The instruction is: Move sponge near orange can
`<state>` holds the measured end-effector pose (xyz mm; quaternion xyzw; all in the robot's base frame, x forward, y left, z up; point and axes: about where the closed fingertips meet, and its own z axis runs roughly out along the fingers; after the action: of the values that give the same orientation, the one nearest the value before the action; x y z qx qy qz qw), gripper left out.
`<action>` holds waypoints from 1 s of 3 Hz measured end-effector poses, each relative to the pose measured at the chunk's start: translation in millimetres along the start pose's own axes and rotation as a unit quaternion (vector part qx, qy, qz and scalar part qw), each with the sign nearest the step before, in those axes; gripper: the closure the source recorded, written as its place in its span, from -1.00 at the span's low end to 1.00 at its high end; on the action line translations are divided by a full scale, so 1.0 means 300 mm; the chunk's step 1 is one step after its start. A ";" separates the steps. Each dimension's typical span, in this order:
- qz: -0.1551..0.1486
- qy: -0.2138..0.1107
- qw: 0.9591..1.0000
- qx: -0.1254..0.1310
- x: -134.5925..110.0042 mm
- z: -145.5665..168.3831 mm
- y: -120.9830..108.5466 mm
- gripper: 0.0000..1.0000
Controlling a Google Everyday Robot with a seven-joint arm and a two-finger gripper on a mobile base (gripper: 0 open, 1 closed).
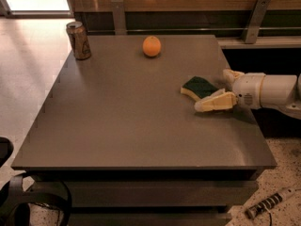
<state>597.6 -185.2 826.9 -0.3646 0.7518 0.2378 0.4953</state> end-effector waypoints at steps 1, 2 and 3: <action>0.019 -0.009 1.000 -0.008 0.049 0.033 0.018 -0.89; 0.018 -0.008 1.000 -0.011 0.049 0.040 0.025 -0.41; 0.018 -0.008 1.000 -0.012 0.047 0.044 0.028 0.04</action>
Offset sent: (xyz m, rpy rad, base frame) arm 0.0000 0.0044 -0.0133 0.0325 0.0183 0.0018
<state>595.2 -174.9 808.7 -0.3551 0.7513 0.2587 0.4924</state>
